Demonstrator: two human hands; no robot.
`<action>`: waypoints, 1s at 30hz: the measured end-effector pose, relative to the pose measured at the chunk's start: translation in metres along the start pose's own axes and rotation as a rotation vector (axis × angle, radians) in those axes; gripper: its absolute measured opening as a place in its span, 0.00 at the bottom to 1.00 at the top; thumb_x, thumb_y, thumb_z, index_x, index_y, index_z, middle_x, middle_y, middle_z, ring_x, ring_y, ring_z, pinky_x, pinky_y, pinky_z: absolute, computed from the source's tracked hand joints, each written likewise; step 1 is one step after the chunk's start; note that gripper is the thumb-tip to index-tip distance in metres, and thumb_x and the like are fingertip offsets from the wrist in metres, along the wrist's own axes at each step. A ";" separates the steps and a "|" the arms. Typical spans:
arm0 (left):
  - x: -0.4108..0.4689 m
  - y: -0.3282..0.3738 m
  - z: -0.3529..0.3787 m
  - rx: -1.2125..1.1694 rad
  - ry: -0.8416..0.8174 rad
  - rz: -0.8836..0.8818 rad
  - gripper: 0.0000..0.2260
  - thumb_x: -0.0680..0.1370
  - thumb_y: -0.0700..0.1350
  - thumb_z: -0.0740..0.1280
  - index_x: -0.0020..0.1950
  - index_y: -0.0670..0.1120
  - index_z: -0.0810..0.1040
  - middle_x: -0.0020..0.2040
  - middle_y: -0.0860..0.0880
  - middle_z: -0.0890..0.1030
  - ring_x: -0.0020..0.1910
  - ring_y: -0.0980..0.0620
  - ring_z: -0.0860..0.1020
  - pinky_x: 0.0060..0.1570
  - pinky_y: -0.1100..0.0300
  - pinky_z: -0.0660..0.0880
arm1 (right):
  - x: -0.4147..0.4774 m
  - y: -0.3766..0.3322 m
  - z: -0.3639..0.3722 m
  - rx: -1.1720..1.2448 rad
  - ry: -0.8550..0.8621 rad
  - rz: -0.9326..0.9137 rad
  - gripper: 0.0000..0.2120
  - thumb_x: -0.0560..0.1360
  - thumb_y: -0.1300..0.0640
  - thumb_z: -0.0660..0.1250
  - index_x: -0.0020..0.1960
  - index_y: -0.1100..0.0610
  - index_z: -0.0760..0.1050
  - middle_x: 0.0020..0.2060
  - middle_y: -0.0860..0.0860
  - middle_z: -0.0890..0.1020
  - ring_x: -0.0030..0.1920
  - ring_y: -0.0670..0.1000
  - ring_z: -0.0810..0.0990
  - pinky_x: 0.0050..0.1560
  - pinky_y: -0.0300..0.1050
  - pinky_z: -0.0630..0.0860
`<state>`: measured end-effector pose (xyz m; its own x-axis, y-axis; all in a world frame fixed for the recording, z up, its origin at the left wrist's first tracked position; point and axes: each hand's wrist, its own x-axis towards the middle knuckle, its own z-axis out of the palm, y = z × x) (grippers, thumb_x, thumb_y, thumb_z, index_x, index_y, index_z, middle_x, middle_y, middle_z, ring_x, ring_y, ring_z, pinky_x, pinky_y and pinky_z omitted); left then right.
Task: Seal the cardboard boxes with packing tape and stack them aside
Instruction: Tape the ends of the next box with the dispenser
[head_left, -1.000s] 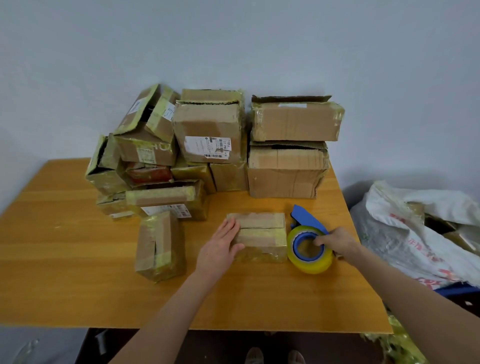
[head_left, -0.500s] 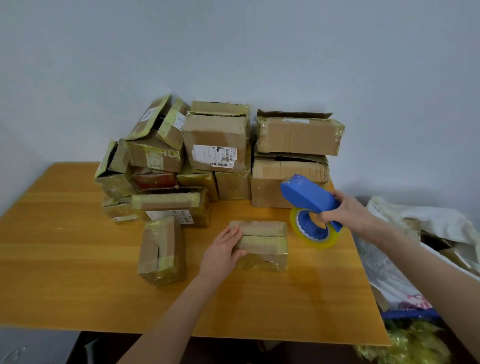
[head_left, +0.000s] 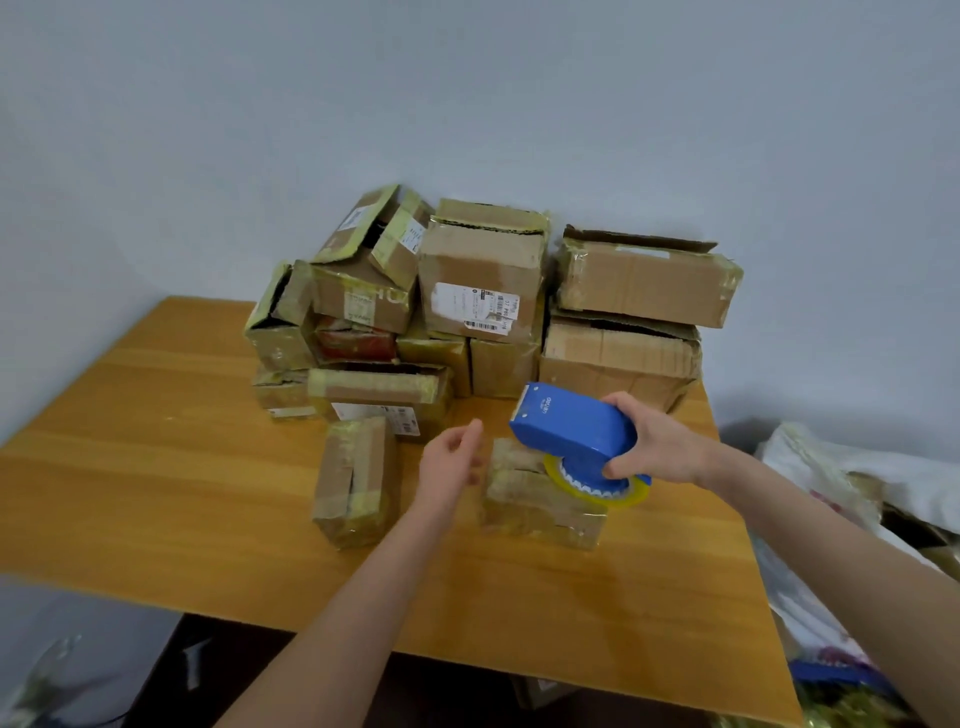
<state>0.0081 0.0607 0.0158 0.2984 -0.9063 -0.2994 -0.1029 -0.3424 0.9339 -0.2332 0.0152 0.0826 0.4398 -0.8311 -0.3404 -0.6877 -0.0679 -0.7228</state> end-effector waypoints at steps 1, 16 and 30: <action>0.000 0.008 0.001 -0.048 -0.067 -0.091 0.19 0.79 0.56 0.62 0.61 0.44 0.76 0.53 0.48 0.81 0.50 0.52 0.79 0.42 0.62 0.77 | 0.000 -0.001 0.001 -0.007 0.000 -0.001 0.29 0.68 0.65 0.74 0.63 0.51 0.63 0.52 0.49 0.74 0.50 0.47 0.77 0.43 0.39 0.76; 0.008 0.029 0.006 0.110 -0.075 -0.105 0.06 0.79 0.45 0.66 0.44 0.44 0.79 0.37 0.49 0.78 0.37 0.55 0.74 0.36 0.63 0.71 | -0.001 -0.002 0.003 -0.152 0.023 -0.053 0.29 0.67 0.61 0.74 0.61 0.47 0.64 0.52 0.48 0.75 0.51 0.50 0.76 0.45 0.41 0.76; 0.021 0.006 -0.064 0.196 0.185 -0.058 0.10 0.81 0.44 0.63 0.40 0.45 0.75 0.32 0.49 0.71 0.31 0.53 0.68 0.31 0.60 0.67 | -0.023 0.018 -0.066 -0.492 0.078 0.168 0.29 0.68 0.58 0.74 0.66 0.50 0.68 0.49 0.49 0.78 0.45 0.52 0.77 0.44 0.43 0.72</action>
<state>0.0746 0.0552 0.0280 0.4752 -0.8294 -0.2937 -0.2572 -0.4502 0.8551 -0.2935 -0.0033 0.1169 0.2691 -0.8899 -0.3682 -0.9432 -0.1662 -0.2878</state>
